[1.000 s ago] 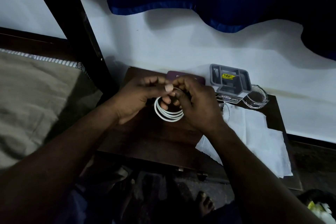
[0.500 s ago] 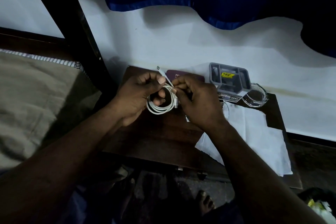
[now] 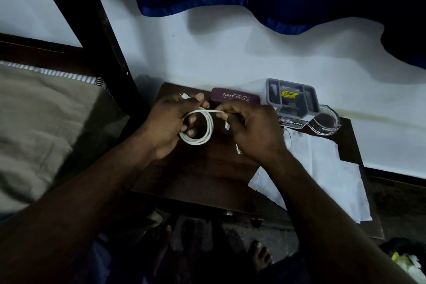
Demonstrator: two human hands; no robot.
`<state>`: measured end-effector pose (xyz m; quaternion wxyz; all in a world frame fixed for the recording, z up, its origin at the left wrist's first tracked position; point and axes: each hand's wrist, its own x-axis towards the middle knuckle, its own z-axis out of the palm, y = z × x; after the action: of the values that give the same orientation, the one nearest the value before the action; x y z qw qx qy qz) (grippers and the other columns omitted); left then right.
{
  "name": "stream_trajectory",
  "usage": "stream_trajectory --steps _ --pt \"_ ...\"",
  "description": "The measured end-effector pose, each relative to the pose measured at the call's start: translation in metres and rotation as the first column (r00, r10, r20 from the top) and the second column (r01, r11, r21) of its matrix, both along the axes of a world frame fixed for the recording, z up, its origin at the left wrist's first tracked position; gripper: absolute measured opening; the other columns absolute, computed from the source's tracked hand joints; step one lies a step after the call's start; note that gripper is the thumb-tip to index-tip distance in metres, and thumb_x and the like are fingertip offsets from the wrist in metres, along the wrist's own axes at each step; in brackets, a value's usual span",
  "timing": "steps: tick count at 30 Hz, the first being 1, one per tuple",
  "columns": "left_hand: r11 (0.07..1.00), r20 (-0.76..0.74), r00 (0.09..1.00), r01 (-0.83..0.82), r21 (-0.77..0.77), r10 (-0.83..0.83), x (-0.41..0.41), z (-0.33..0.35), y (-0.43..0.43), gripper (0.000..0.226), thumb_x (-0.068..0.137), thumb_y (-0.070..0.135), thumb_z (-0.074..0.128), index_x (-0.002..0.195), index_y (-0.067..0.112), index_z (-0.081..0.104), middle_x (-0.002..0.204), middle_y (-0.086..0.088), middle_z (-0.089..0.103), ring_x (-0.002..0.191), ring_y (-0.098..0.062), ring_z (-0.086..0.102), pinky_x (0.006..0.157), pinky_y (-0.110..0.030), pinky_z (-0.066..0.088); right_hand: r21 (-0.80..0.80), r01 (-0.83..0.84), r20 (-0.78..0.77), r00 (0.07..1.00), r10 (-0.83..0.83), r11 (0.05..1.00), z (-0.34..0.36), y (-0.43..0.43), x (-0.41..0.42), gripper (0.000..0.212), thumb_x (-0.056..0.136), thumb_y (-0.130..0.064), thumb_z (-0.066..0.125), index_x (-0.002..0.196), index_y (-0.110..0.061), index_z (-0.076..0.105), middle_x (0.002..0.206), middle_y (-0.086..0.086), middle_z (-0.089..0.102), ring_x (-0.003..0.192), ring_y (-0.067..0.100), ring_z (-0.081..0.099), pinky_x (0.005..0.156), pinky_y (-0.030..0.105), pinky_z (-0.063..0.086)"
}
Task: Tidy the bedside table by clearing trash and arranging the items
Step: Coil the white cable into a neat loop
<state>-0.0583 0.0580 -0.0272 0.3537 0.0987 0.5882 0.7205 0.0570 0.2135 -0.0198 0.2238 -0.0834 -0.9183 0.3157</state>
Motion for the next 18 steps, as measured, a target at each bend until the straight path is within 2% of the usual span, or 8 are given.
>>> stream_trajectory --steps 4,6,9,12,13,14,15,18 --pt "0.981 0.109 0.985 0.116 0.157 -0.134 0.005 0.003 0.000 0.026 0.101 0.026 0.060 0.086 0.007 0.069 0.052 0.002 0.033 0.038 -0.005 0.024 0.038 -0.018 0.022 -0.004 0.082 -0.062 0.995 -0.082 0.997 0.001 -0.002 -0.002 0.021 0.086 -0.004 0.074 0.102 -0.017 0.082 0.095 -0.004 0.072 0.089 0.011 0.068 0.084 0.028 0.055" --pt "0.969 0.121 0.981 0.124 0.212 -0.152 0.006 0.004 0.000 0.024 0.102 0.025 0.058 0.090 0.006 0.066 0.054 0.002 0.033 0.039 -0.005 0.024 0.037 -0.019 0.021 -0.175 0.094 0.033 0.995 -0.090 0.980 0.001 -0.003 -0.003 0.022 0.087 -0.002 0.074 0.104 -0.014 0.082 0.097 -0.006 0.074 0.090 0.002 0.069 0.088 0.024 0.056" --pt "0.967 0.075 0.990 0.102 0.234 -0.122 0.005 0.006 0.000 0.024 0.100 0.026 0.057 0.086 0.011 0.068 0.057 -0.001 0.034 0.040 -0.006 0.024 0.038 -0.018 0.021 -0.518 0.118 0.214 0.977 -0.006 0.847 0.004 -0.007 -0.005 0.017 0.093 -0.004 0.070 0.106 -0.011 0.080 0.098 0.001 0.080 0.091 0.013 0.075 0.085 0.035 0.061" --pt "0.981 0.026 0.997 0.070 0.180 -0.075 0.005 0.007 0.000 0.030 0.102 0.026 0.056 0.080 0.018 0.073 0.058 -0.001 0.037 0.043 -0.007 0.025 0.040 -0.019 0.022 -0.746 0.134 0.193 0.981 0.020 0.653 0.008 -0.009 -0.006 0.020 0.097 0.000 0.060 0.097 -0.010 0.076 0.085 -0.002 0.077 0.079 0.009 0.071 0.076 0.035 0.058" --pt "0.986 0.016 0.998 0.053 0.159 -0.057 0.005 0.007 0.000 0.032 0.103 0.027 0.056 0.078 0.020 0.074 0.059 -0.001 0.038 0.044 -0.008 0.025 0.041 -0.020 0.021 -0.797 0.122 0.187 0.981 0.050 0.592 0.010 -0.010 -0.005 0.018 0.098 -0.001 0.060 0.095 -0.010 0.075 0.081 -0.003 0.076 0.077 0.007 0.070 0.078 0.037 0.057" --pt "0.989 0.008 0.999 0.035 0.141 -0.037 0.006 0.007 0.000 0.032 0.103 0.027 0.056 0.078 0.020 0.074 0.059 -0.001 0.039 0.044 -0.008 0.026 0.041 -0.020 0.022 -0.815 0.105 0.188 0.978 0.088 0.570 0.011 -0.011 -0.004 0.013 0.097 -0.004 0.063 0.094 -0.010 0.074 0.081 -0.001 0.075 0.078 0.009 0.069 0.080 0.041 0.058" --pt "0.992 0.003 1.000 0.020 0.123 -0.021 0.006 0.007 0.000 0.031 0.103 0.028 0.056 0.080 0.019 0.073 0.058 -0.001 0.040 0.043 -0.008 0.028 0.041 -0.020 0.023 -0.802 0.089 0.198 0.973 0.122 0.591 0.011 -0.011 -0.003 0.005 0.095 -0.007 0.069 0.096 -0.008 0.074 0.086 0.005 0.076 0.082 0.015 0.070 0.084 0.046 0.058" --pt "0.996 0.011 1.000 0.010 0.089 -0.011 0.009 0.006 0.002 0.026 0.104 0.029 0.056 0.087 0.013 0.068 0.058 0.000 0.044 0.046 -0.009 0.035 0.042 -0.020 0.028 -0.684 0.094 0.248 0.962 0.109 0.724 0.008 -0.013 -0.001 0.021 0.084 -0.008 0.082 0.104 -0.006 0.074 0.098 0.019 0.076 0.090 0.033 0.073 0.092 0.055 0.057"
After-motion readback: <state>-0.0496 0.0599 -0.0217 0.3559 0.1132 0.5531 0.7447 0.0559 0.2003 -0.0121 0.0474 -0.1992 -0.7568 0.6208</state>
